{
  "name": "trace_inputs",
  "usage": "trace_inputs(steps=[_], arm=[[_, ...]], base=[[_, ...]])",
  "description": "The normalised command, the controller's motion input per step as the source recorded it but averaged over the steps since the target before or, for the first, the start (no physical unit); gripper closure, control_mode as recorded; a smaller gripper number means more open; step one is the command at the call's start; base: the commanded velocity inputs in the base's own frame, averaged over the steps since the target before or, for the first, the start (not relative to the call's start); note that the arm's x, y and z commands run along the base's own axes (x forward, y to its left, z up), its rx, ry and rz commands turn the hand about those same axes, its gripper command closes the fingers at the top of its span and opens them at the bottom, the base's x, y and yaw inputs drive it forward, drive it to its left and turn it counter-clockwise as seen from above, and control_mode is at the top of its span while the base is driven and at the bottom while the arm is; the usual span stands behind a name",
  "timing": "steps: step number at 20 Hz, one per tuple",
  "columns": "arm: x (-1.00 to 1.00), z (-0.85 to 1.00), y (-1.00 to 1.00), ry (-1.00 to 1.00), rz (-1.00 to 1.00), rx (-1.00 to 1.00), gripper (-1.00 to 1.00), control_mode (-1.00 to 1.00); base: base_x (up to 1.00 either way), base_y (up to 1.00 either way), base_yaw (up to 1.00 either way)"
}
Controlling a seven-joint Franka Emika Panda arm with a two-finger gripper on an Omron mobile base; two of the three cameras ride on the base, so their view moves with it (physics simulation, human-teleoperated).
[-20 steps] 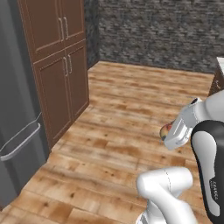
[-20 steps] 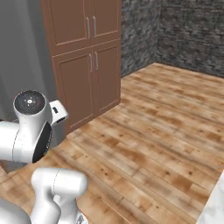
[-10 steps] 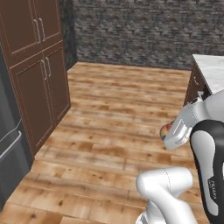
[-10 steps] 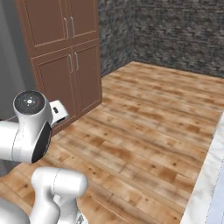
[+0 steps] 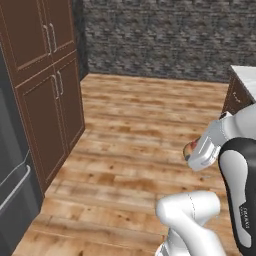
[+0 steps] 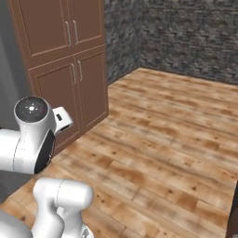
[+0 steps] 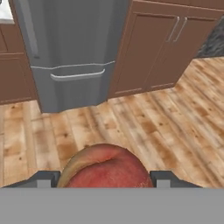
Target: Pick the peachs from the cabinet and place them in one bowl. Pick the kiwi from the sink and place it in the other bowl.
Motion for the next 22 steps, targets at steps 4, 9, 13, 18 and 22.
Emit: trace_inputs(steps=[4, 9, 13, 18, 22], arm=[[0.0, 0.0, 0.0, 0.0, 0.0, 0.0, 1.0, 1.0], [0.0, 0.0, 0.0, 0.0, 0.0, 0.0, 1.0, 1.0], [0.0, 0.0, 0.0, 0.0, 0.0, 0.0, 1.0, 1.0], [0.0, 0.0, 0.0, 0.0, 0.0, 0.0, 1.0, 1.0], [0.0, 0.0, 0.0, 0.0, 0.0, 0.0, 1.0, 1.0]], base=[[1.0, 0.3, -0.11], [1.0, 0.02, -0.17], [0.94, 0.0, -0.2], [0.83, -0.01, -0.23], [0.23, 0.0, -0.44]])
